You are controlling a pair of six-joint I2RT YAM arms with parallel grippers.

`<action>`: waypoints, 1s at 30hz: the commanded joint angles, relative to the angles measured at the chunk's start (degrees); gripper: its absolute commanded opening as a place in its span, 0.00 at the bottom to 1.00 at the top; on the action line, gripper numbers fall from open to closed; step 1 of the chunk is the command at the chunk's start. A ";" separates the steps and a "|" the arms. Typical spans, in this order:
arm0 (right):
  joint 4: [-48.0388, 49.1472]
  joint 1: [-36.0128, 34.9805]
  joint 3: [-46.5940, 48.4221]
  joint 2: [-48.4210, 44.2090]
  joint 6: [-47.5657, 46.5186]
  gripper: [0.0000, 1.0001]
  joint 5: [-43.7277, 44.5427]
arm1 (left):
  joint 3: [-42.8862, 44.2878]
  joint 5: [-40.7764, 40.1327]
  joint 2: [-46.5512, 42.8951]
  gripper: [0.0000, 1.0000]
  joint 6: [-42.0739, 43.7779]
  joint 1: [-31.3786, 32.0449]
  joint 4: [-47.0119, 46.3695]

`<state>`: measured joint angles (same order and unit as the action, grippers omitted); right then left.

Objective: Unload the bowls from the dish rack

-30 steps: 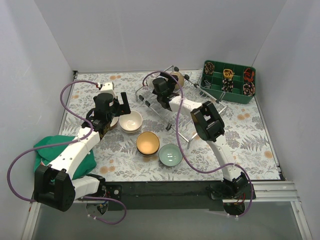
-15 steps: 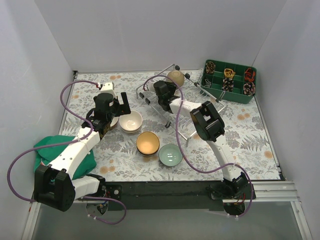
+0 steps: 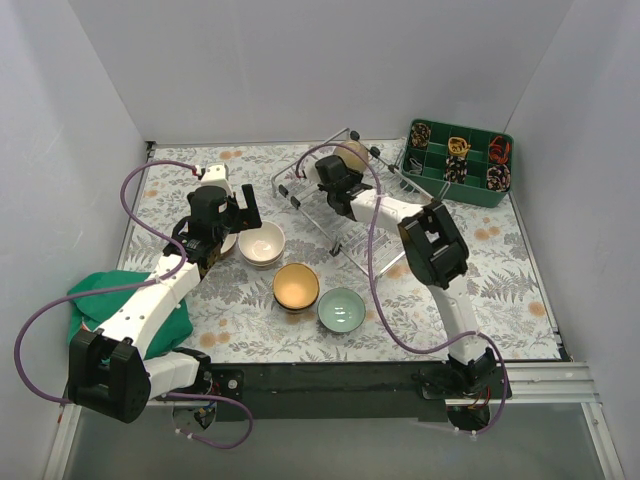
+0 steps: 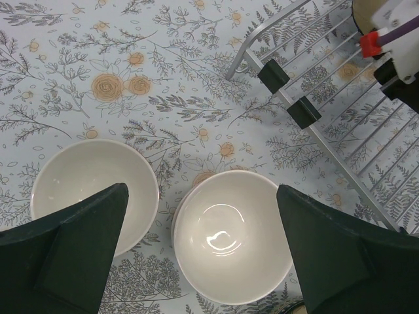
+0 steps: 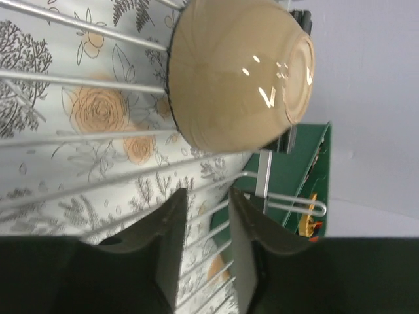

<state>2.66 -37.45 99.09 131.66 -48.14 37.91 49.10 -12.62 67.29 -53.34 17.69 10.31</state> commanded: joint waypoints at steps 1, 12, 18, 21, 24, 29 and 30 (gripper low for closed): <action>-8.00 0.27 -2.14 -9.99 10.76 0.47 -3.36 | -0.06 0.49 -0.67 0.98 0.61 -0.38 0.15; -25.06 1.68 -13.03 -25.56 35.91 0.69 -16.97 | -0.06 1.28 -0.84 0.98 0.70 -0.38 0.07; -27.26 1.77 -24.26 -36.01 44.96 0.71 -22.69 | -0.06 1.72 -0.75 0.98 0.70 -0.38 0.15; -27.53 1.77 -30.50 -40.84 47.52 0.71 -24.46 | -0.06 1.64 -0.67 0.98 0.70 -0.38 0.15; -27.88 1.86 -34.65 -45.32 50.51 0.72 -25.51 | 0.03 1.90 -0.49 0.98 0.78 -0.38 0.15; -29.72 2.03 -42.13 -51.05 53.85 0.72 -25.96 | 0.03 2.07 -0.14 0.98 0.70 -0.38 0.15; -30.07 2.21 -43.18 -52.45 54.03 0.72 -25.96 | -0.06 2.08 -0.23 0.98 0.70 -0.38 0.24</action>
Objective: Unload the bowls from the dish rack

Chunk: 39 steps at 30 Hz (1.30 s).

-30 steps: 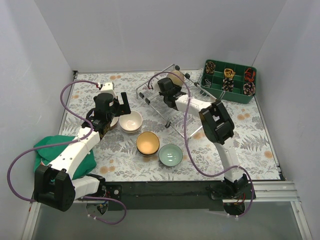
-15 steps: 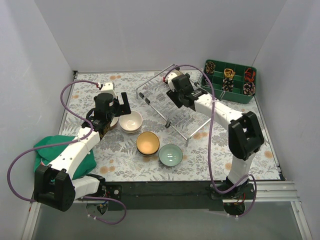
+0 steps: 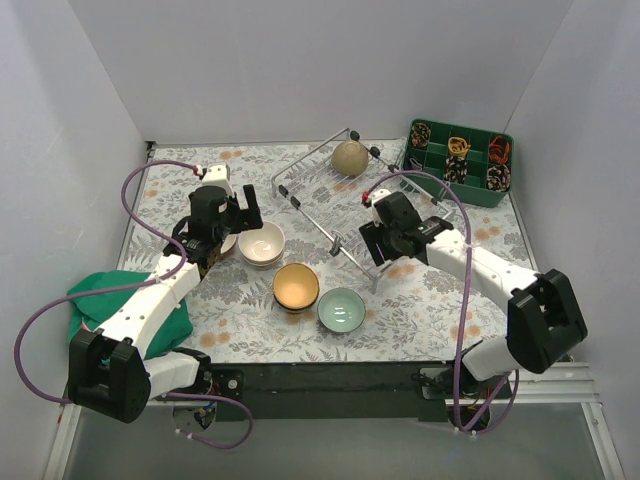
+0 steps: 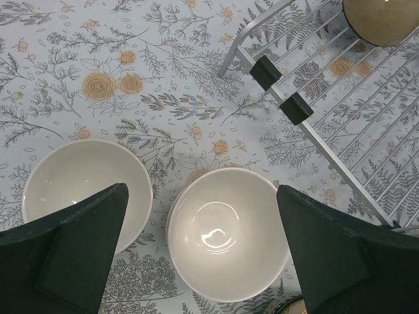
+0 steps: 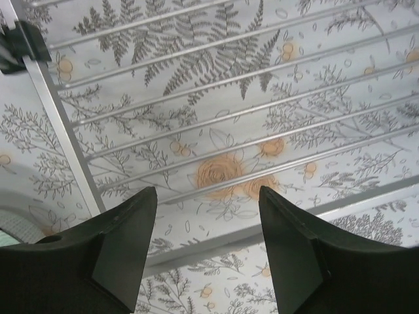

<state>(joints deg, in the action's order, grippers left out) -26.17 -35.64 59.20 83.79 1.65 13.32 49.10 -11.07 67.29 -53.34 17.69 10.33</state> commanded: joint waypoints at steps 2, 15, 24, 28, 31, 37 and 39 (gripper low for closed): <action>-1.77 1.27 -5.75 -5.56 4.59 0.72 -1.46 | -0.06 0.52 -0.23 0.98 0.70 -0.38 0.13; -12.76 3.29 -11.30 -13.21 10.91 0.75 -6.81 | -0.06 1.23 0.39 0.98 0.78 -0.38 0.22; -14.17 3.65 -7.44 -16.72 10.14 0.76 -4.54 | -0.06 1.40 0.13 0.98 0.78 -0.38 0.13; -12.86 3.56 0.28 -14.10 4.69 0.77 -0.49 | 0.03 1.49 0.04 0.98 0.78 -0.38 0.22; -8.57 3.56 6.00 -9.97 -0.32 0.79 0.48 | -0.06 1.49 -0.05 0.98 0.70 -0.38 0.13; -2.92 3.12 20.06 2.68 -10.59 0.86 1.96 | -0.06 1.93 0.21 0.98 0.61 -0.38 0.13; -1.34 2.94 23.40 8.02 -12.89 0.88 3.10 | 0.03 1.93 0.39 0.98 0.61 -0.38 0.22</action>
<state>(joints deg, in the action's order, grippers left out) -33.10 -32.27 75.57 84.14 -3.03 13.39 49.10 -9.67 68.16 -53.32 17.69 10.33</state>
